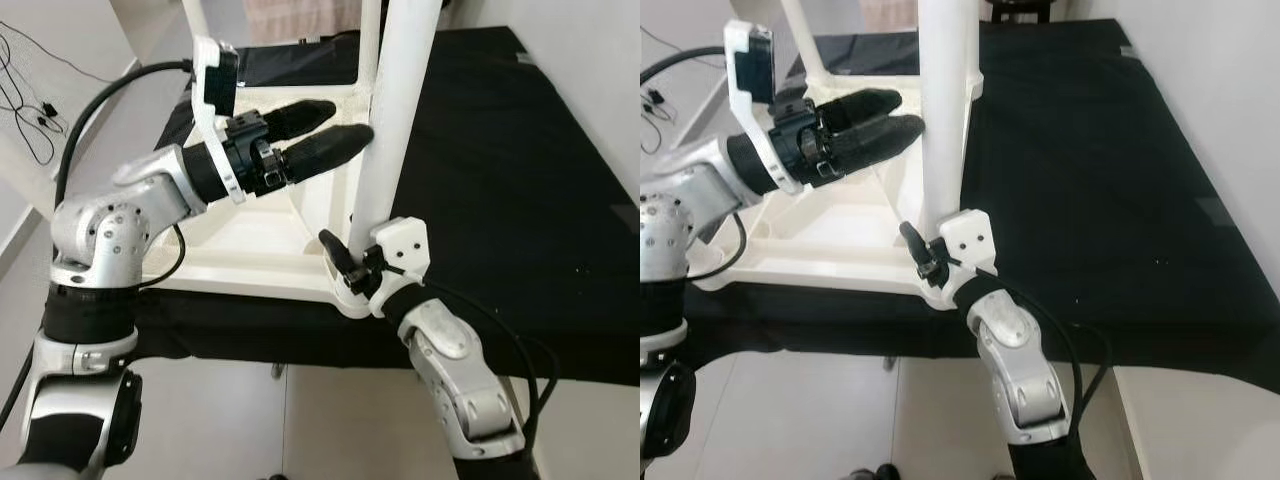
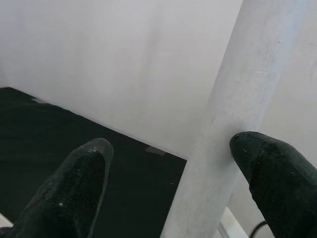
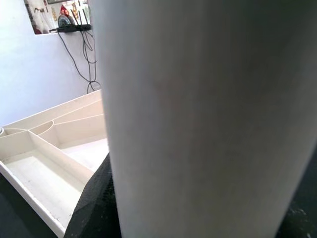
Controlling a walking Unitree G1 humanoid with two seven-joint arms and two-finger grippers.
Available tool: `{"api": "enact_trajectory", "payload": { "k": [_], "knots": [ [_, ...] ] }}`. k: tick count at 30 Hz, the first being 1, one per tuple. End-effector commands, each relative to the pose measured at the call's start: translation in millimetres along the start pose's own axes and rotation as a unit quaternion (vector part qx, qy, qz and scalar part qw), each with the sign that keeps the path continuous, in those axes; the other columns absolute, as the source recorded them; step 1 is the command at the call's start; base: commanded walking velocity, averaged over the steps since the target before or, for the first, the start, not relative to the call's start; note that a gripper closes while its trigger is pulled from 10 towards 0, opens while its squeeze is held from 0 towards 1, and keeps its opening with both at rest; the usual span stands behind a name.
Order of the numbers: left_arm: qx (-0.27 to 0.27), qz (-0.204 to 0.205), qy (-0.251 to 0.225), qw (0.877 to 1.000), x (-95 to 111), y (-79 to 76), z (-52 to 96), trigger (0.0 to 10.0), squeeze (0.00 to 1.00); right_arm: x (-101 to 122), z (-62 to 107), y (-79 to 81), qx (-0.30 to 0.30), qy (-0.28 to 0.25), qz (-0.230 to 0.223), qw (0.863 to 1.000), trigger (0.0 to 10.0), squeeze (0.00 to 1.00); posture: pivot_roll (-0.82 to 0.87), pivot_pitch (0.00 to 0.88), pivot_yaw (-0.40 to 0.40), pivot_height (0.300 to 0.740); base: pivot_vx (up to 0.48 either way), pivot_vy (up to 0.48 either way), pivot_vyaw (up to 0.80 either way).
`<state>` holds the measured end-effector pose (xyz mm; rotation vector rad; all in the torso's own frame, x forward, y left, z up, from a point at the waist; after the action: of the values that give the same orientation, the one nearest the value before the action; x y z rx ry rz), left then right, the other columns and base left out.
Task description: Building children table
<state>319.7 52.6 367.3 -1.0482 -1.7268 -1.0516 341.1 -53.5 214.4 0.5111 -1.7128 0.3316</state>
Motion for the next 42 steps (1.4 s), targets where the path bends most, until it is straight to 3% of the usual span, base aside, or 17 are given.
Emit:
{"api": "enact_trajectory", "payload": {
  "k": [1,2,7,15,16,19,20,27,32,33,35,36,38,39,40,41,42],
  "knots": [
    [-0.057,0.004,0.014,0.998,-2.1,-17.0,-11.0,10.0,0.43,-12.0,-4.3,38.4,0.081,0.024,0.008,0.996,10.0,0.0,-0.01,0.161,0.08,0.74,0.0,0.0,0.0],
    [-0.067,0.006,0.015,0.998,-1.9,-18.9,-12.2,10.0,0.0,-12.0,-4.5,39.2,0.084,0.024,0.01,0.996,10.0,0.0,-0.01,0.161,0.08,0.74,0.0,0.0,0.0],
    [-0.145,0.002,0.015,0.989,4.2,-39.6,-12.2,10.0,0.0,-11.7,-8.0,40.1,0.092,0.022,0.02,0.995,10.0,0.0,-0.01,0.153,0.08,0.74,0.0,0.0,0.0],
    [-0.142,-0.039,0.025,0.989,6.9,-36.1,-10.2,10.0,0.0,-6.5,-12.0,34.0,0.091,0.014,0.038,0.995,10.0,0.0,-0.01,0.146,0.077,0.74,0.0,0.0,0.0],
    [-0.119,-0.059,0.025,0.991,8.1,-29.9,-12.7,3.1,0.0,-4.9,-13.0,33.2,0.094,0.012,0.048,0.994,10.0,0.0,-0.01,0.142,0.077,0.74,0.0,0.0,0.0],
    [-0.11,-0.07,0.026,0.991,8.1,-27.6,-14.0,3.1,0.0,-4.4,-13.6,32.8,0.095,0.012,0.052,0.994,10.0,0.0,-0.01,0.142,0.077,0.74,0.0,0.0,0.0],
    [-0.102,-0.08,0.023,0.991,9.3,-26.5,-16.2,0.0,0.0,-3.7,-14.4,31.7,0.095,0.011,0.056,0.994,10.0,0.0,-0.01,0.142,0.077,0.74,0.0,0.0,0.0],
    [-0.072,-0.106,-0.005,0.992,22.6,-24.1,-24.7,0.0,0.0,-0.9,-19.2,20.4,0.083,0.012,0.073,0.994,10.0,0.0,-0.01,0.133,0.073,0.74,0.0,0.0,0.0],
    [-0.064,-0.121,-0.024,0.99,31.0,-32.7,-31.1,0.0,0.0,5.9,-25.9,9.8,0.075,0.013,0.074,0.994,10.0,0.0,-0.01,0.118,0.068,0.74,0.0,0.0,0.0],
    [-0.069,-0.118,-0.026,0.99,31.7,-35.3,-30.7,0.0,0.0,10.7,-27.7,10.0,0.087,0.01,0.067,0.994,10.0,0.59,-0.01,0.114,0.065,0.74,0.0,0.0,0.0],
    [-0.072,-0.116,-0.028,0.99,31.9,-36.8,-30.5,0.0,0.0,14.1,-28.7,10.5,0.096,0.008,0.063,0.993,10.0,0.59,-0.01,0.114,0.065,0.74,0.0,0.0,0.0],
    [-0.097,-0.111,-0.023,0.989,31.4,-45.3,-27.4,0.0,0.0,20.9,-29.0,18.2,0.137,0.008,0.043,0.99,10.0,1.0,-0.01,0.109,0.064,0.74,0.0,0.0,0.0],
    [-0.097,-0.111,-0.023,0.989,31.4,-45.3,-27.4,0.0,0.0,20.9,-29.0,18.2,0.137,0.008,0.043,0.99,10.0,1.0,-0.01,0.109,0.064,0.74,0.0,0.0,0.0],
    [-0.14,-0.099,-0.012,0.985,29.5,-60.4,-21.5,0.0,0.0,29.0,-27.8,28.1,0.19,0.008,0.028,0.981,10.0,1.0,-0.02,0.102,0.061,0.74,0.0,0.0,0.0],
    [-0.14,-0.099,-0.012,0.985,29.5,-60.4,-21.5,0.0,0.0,29.0,-27.8,28.1,0.19,0.008,0.028,0.981,10.0,1.0,-0.02,0.102,0.061,0.74,0.0,0.0,0.0],
    [-0.185,-0.089,0.001,0.979,27.6,-75.6,-14.3,0.0,0.0,36.5,-26.3,36.0,0.241,0.013,0.022,0.97,10.0,1.0,-0.02,0.099,0.059,0.74,0.0,0.0,0.0],
    [-0.185,-0.089,0.001,0.979,27.6,-75.6,-14.3,0.0,0.0,36.5,-26.3,36.0,0.241,0.013,0.022,0.97,10.0,1.0,-0.02,0.099,0.059,0.74,0.0,0.0,0.0]
  ]
}}
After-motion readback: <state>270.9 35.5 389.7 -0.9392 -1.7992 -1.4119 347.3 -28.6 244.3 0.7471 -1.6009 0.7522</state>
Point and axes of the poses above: a point about 5 cm out from each wrist's last joint towards the gripper, its own z axis pointing back from the gripper into the wrist, its own x axis along the axis of the wrist's last joint, y = z × x, the point moved 6 cm from there along -z, pointing out of the wrist towards the gripper, and after that the axes turned 12 degrees about -z, right-handed, at the moved point
